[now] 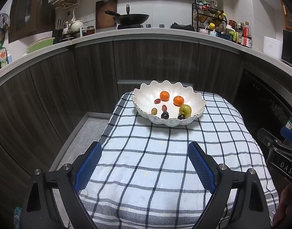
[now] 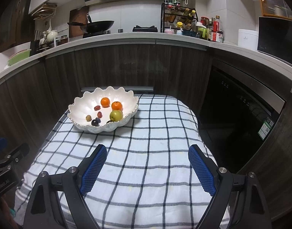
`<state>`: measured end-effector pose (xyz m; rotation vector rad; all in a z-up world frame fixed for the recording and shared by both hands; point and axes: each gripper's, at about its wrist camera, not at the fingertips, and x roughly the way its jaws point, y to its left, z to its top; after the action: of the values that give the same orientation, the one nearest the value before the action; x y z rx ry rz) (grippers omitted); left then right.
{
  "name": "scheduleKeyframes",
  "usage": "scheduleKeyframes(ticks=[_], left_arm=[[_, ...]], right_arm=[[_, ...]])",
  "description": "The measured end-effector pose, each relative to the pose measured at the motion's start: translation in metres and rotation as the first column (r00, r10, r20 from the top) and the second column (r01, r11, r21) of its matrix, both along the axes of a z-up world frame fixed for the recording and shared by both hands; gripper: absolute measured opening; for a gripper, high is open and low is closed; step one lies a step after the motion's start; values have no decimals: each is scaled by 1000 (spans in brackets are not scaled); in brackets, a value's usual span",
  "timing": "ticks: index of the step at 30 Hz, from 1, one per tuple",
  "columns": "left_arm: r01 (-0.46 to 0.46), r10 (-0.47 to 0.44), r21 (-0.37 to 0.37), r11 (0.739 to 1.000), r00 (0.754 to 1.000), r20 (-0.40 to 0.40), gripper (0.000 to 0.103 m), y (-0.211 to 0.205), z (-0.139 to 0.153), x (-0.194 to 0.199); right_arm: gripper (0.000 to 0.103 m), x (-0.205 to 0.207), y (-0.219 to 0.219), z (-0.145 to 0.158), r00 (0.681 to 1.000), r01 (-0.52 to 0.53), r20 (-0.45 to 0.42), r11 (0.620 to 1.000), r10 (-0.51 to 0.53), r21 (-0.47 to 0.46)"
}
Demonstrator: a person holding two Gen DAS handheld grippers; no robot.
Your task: Organize fruits
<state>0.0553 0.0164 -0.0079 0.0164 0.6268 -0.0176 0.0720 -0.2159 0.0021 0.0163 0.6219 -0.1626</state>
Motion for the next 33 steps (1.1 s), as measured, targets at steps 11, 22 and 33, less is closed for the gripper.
scheduleKeyframes(ticks=[11,22,33], left_arm=[[7,-7,-4,1000,1000,-11,93,0,-2,1],[15,-15,-10,1000,1000,-18,93,-2,-2,0],[20,-20,-8,1000,1000,-21,93,-3,-5,2]], right_arm=[[88,2,-2,-2,1000,5,-4,1000,-5,3],[88,3,-4,-2,1000,10,-5,1000,-10,5],[88,2,-5,-2,1000,14,-7,1000,-14,9]])
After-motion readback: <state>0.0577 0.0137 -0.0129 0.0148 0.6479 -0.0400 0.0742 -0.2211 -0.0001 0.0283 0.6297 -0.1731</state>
